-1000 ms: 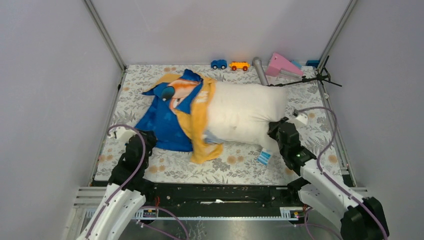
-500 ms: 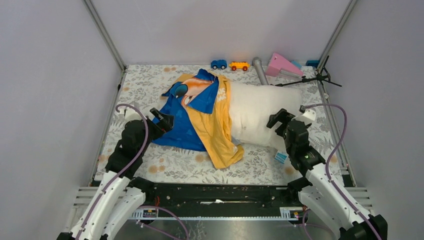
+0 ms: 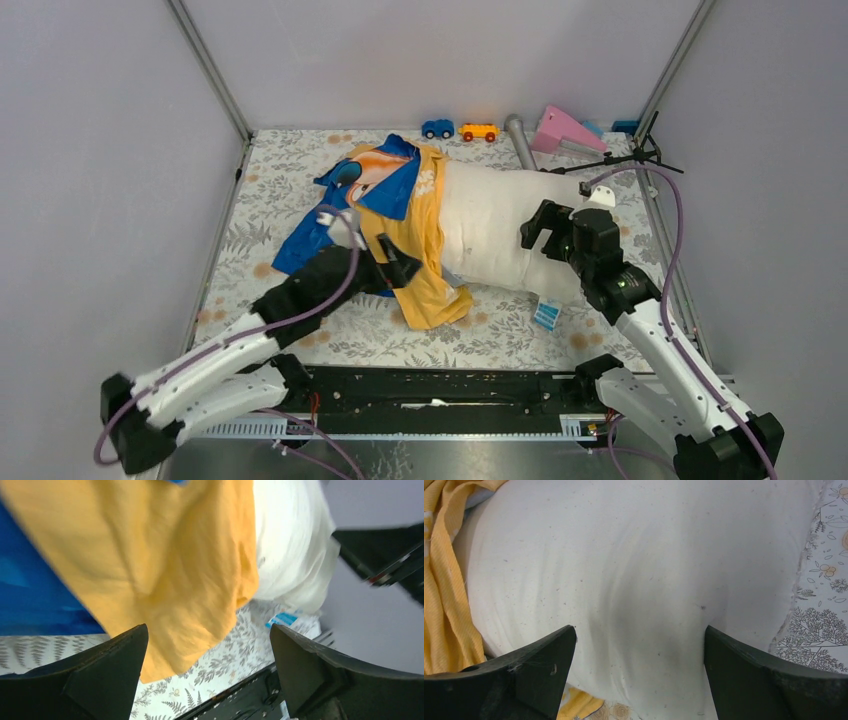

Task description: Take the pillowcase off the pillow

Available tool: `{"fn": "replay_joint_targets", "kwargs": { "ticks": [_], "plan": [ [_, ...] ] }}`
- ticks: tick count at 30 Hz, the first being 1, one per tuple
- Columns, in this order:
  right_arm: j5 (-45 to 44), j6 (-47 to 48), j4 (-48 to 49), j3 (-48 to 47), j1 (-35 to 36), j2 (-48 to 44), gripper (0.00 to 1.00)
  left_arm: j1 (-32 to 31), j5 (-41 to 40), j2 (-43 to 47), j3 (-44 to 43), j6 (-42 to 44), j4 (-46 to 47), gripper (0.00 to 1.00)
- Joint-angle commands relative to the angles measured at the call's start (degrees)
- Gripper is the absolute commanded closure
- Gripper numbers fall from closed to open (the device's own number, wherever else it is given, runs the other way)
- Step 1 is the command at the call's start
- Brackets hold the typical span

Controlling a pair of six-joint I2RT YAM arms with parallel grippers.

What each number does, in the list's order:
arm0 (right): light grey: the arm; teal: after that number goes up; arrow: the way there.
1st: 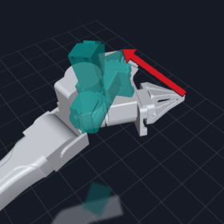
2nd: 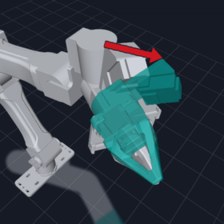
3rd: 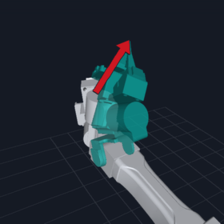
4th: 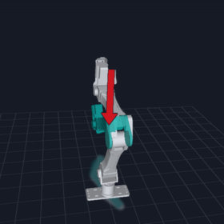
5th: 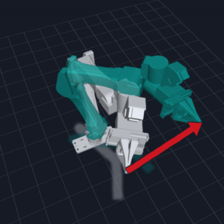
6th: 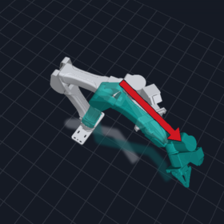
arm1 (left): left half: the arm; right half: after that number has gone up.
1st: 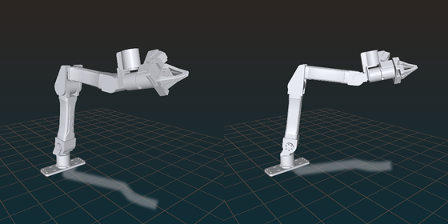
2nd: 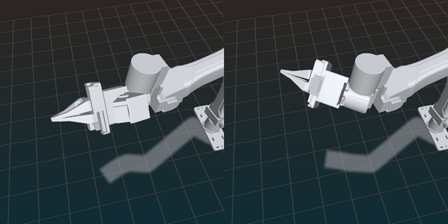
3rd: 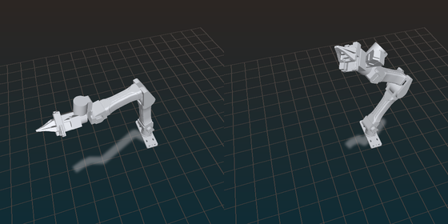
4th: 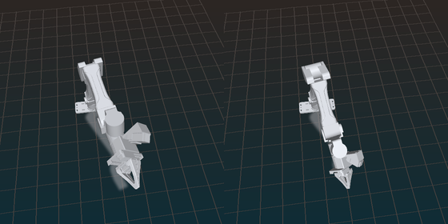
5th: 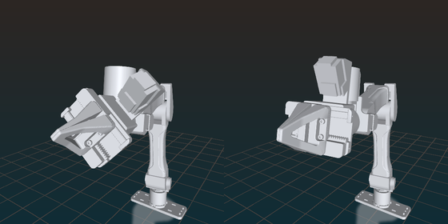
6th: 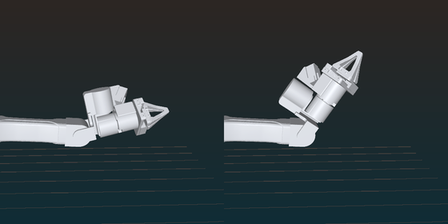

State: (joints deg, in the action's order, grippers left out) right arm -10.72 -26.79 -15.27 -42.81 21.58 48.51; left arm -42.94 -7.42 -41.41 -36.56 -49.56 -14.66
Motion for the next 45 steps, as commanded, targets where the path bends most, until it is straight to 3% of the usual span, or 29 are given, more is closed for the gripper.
{"fn": "replay_joint_targets", "kwargs": {
  "ticks": [1,4,8,12,18,20,23,27,31,36,37,38,41,44,45],
  "plan": [
    [2.66,2.29,-0.69,-3.40,0.26,0.68,0.00,-12.88,-14.97,-10.06,-8.03,3.01,3.91,0.01],
    [3.32,2.45,-1.19,-3.66,0.32,0.69,0.00,-19.71,-25.22,-18.03,-15.02,5.68,-0.61,0.01],
    [3.90,3.60,-1.58,-4.18,0.30,-0.20,0.00,-21.68,-35.68,-30.42,-22.23,6.36,-9.32,0.01],
    [2.58,5.92,-3.71,-6.12,0.30,-1.10,0.00,-20.21,-36.48,-37.40,-22.24,7.67,-5.71,0.01],
    [6.19,8.65,-10.75,-14.45,0.96,1.85,0.00,-15.31,-35.03,-39.91,-20.95,9.68,-1.57,0.02],
    [7.64,9.74,-11.82,-16.64,2.08,3.39,0.00,-14.53,-35.17,-39.49,-19.98,10.90,-0.19,0.09],
    [8.35,10.39,-9.69,-16.05,5.25,6.55,0.00,-13.79,-34.78,-38.15,-18.01,12.90,2.58,0.29],
    [5.03,11.45,-6.07,-14.76,10.66,16.32,0.01,-12.72,-35.16,-36.86,-16.28,14.33,3.73,0.46],
    [-0.43,11.17,-5.83,-15.18,12.75,25.94,0.00,-10.37,-35.43,-36.22,-15.17,14.80,2.92,0.49],
    [-7.04,8.87,-0.99,-9.91,12.74,27.33,0.01,-5.33,-32.16,-33.00,-11.27,14.49,4.05,0.50],
    [-7.92,8.18,0.10,-8.85,12.61,27.12,0.07,-4.34,-31.47,-32.09,-10.23,14.54,4.66,0.50],
    [-8.32,7.28,1.02,-7.76,12.38,26.71,0.22,-3.09,-30.68,-31.04,-9.10,14.42,5.17,0.50],
    [-7.24,3.21,5.33,-3.12,9.41,23.77,0.76,1.46,-27.75,-28.19,-5.02,13.87,7.57,0.51],
    [-4.03,-0.66,8.97,2.38,3.65,18.88,1.00,7.75,-22.56,-26.97,-0.41,12.99,11.06,0.51],
    [-4.23,-1.41,9.14,3.36,2.22,17.11,1.00,9.90,-21.07,-26.80,0.83,12.83,11.70,0.51]
  ]
}}
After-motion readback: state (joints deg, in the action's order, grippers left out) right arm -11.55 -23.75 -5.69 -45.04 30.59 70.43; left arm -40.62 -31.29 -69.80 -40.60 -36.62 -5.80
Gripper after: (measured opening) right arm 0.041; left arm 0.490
